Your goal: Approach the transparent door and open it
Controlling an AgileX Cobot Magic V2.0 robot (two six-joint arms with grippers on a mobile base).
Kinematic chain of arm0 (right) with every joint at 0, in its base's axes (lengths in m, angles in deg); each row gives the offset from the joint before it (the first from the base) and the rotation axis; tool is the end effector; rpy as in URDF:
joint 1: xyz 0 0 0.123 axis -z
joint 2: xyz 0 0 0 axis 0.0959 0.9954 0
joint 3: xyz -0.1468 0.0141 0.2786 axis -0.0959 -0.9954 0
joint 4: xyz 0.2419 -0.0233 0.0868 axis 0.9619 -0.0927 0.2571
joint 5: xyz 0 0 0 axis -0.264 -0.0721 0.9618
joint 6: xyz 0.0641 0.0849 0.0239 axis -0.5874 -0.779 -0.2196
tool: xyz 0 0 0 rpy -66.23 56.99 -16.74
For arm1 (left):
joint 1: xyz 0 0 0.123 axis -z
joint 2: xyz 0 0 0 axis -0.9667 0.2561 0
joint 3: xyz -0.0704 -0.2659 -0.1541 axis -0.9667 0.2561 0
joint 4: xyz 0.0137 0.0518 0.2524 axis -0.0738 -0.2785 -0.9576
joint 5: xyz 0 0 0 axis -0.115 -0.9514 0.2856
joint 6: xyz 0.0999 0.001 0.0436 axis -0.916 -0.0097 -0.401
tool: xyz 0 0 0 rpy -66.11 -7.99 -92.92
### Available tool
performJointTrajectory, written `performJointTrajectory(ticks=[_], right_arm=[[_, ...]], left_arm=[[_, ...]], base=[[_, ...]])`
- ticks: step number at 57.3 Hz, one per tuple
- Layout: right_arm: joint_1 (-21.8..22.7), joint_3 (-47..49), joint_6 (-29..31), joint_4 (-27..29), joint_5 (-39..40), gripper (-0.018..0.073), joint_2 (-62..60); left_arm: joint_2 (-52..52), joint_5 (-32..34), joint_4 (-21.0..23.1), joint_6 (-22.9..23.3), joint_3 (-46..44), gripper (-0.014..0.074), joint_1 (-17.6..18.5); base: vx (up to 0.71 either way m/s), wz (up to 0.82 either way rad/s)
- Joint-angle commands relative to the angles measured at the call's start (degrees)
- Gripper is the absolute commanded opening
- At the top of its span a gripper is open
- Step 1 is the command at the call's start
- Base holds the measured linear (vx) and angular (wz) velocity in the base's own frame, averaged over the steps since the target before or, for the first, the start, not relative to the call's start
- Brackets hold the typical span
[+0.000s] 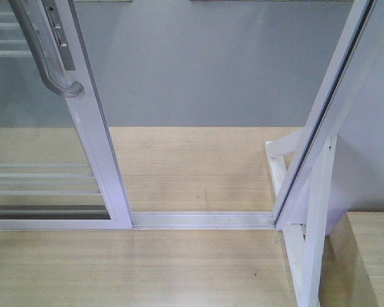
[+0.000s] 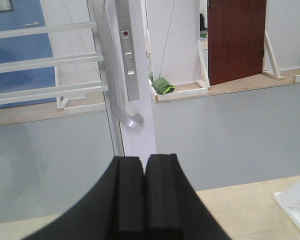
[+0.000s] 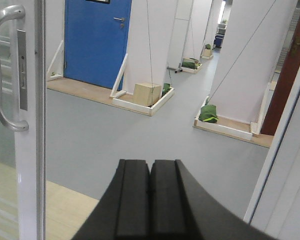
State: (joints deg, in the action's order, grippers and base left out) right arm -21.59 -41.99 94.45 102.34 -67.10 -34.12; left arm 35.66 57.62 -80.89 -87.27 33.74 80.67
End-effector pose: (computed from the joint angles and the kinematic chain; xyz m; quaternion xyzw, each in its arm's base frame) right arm 0.0780 0.0288 0.3181 -0.1694 0.7046 0.0693 0.6856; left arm 0.0505 -0.0052 0.1938 0.0678 0.7131 -0.0026 0.6977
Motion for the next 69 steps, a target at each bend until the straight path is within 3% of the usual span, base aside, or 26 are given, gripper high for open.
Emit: performJointTrajectory(ticks=[1,10,22,28,39,43,69], right_arm=[[0.26,1.27,0.04,-3.18,4.46,-0.0001,0.44],[0.26,-7.94,-4.70,-9.27,10.42,-0.0001,-0.80],[0.26,-25.03,-8.33,-10.10,22.26,-0.0001,-9.38],[3.27,-24.77,-8.37,-10.29,15.82,-0.0001,-14.11],[16.84,-24.95,-12.74,-10.06,10.05,-0.0001,-22.66],[19.37,-24.94,-14.05,-10.02,9.12,-0.0001,-22.39],[19.56,-24.94,-16.15,-9.97,7.64,-0.0001,-22.48]], left_arm=[[-0.84,4.30,0.34,0.00,0.93,-0.0006,0.21],[-0.84,4.30,0.34,0.00,0.93,-0.0006,0.21],[-0.84,4.30,0.34,0.00,0.93,-0.0006,0.21],[-0.84,4.30,0.34,0.01,0.87,-0.0006,0.21],[-0.84,4.30,0.34,0.01,0.87,-0.0006,0.21],[-0.84,4.30,0.34,0.01,0.87,-0.0006,0.21],[-0.84,4.30,0.34,0.01,0.87,-0.0006,0.21]], base=[[0.00,0.00],[0.00,0.00],[0.00,0.00],[0.00,0.00],[0.00,0.00],[0.00,0.00],[0.00,0.00]])
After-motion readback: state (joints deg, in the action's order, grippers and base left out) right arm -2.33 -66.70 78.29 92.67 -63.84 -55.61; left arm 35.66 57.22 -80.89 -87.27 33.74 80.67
